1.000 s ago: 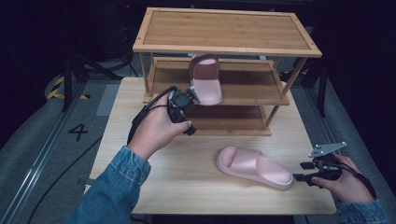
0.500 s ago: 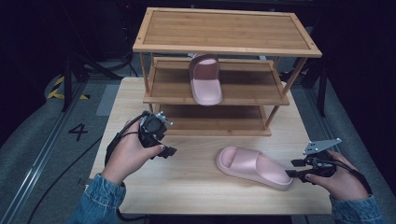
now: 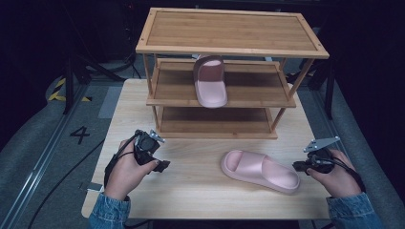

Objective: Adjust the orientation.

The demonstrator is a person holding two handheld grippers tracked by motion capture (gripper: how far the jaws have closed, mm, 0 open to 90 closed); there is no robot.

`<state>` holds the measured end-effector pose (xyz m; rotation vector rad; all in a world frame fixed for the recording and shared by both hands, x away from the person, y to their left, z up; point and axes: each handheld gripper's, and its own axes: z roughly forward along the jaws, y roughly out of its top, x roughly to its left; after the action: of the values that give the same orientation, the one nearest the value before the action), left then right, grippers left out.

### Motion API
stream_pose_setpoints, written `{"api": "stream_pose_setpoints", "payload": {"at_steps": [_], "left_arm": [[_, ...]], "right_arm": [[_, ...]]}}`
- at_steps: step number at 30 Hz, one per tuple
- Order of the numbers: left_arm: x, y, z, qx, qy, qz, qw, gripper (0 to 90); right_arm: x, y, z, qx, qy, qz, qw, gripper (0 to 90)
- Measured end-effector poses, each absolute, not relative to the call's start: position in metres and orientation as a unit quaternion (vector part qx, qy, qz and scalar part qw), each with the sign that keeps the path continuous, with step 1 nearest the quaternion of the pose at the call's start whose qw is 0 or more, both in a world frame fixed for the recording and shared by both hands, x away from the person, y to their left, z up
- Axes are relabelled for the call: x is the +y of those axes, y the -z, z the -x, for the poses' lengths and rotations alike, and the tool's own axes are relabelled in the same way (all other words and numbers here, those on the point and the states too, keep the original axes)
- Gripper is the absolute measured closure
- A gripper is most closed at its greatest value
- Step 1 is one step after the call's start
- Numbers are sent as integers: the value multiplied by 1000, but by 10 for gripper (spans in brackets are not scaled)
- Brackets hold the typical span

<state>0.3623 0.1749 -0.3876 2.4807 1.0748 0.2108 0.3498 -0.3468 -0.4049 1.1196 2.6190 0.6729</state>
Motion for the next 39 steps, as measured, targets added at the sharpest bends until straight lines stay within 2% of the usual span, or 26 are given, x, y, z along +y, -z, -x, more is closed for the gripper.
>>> {"api": "stream_pose_setpoints", "payload": {"at_steps": [3, 10, 20, 26, 31, 37, 39], "left_arm": [[175, 391, -363, 388, -73, -894, 213, 285], [171, 401, -365, 387, -63, -897, 205, 273], [172, 402, -366, 388, -60, -896, 207, 271], [173, 403, -368, 388, -61, -896, 207, 268], [171, 404, -371, 386, -57, -897, 207, 265], [178, 405, -371, 391, -62, -895, 205, 246], [181, 406, -369, 395, -64, -894, 200, 239]], "right_arm": [[-345, 413, -357, 891, -212, -385, 114, 899], [-346, 424, -367, 890, -192, -391, 132, 893], [-344, 429, -359, 895, -181, -397, 96, 900], [-342, 427, -340, 903, -179, -386, 55, 900], [-339, 424, -332, 905, -180, -383, 50, 900], [-335, 409, -324, 900, -193, -385, 66, 852], [-330, 403, -321, 900, -201, -382, 68, 797]]}}
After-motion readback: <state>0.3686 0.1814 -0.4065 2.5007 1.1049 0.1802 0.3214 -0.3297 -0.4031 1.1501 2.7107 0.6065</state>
